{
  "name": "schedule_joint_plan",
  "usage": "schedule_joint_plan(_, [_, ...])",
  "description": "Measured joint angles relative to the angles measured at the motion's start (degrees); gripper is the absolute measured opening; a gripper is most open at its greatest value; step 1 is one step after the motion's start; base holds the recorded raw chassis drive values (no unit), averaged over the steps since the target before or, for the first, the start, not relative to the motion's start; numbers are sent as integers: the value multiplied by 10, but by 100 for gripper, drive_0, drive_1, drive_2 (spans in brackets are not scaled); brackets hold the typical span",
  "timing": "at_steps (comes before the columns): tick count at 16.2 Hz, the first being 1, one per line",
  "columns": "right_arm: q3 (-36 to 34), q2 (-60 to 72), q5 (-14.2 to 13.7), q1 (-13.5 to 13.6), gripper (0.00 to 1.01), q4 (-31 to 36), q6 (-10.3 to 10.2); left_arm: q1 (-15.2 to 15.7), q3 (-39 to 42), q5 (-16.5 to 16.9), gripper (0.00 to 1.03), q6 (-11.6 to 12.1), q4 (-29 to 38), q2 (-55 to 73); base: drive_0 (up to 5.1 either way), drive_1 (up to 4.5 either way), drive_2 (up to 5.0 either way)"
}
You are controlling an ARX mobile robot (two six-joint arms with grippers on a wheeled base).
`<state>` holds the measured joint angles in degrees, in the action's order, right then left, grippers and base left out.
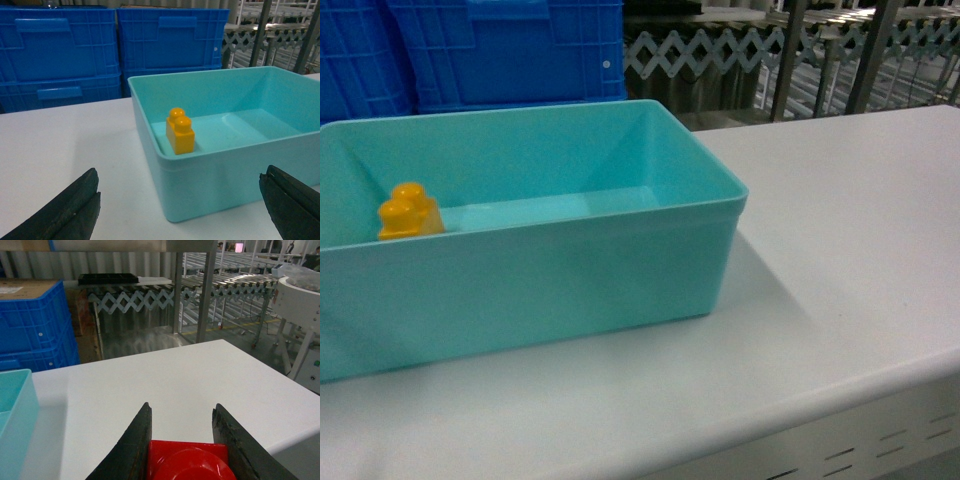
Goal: Pick red block from blue box to shelf
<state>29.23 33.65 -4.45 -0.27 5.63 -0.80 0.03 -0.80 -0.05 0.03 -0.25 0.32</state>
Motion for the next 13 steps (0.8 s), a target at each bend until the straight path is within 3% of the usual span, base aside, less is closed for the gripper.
schedule_joint_plan(9, [0, 0, 0, 0, 29, 0, 0, 0, 0, 0, 98, 0, 0, 0, -145, -145, -145])
schedule_joint_plan(13, [0, 3, 3, 2, 29, 0, 0, 0, 0, -2, 98, 0, -1, 0, 218, -626, -52])
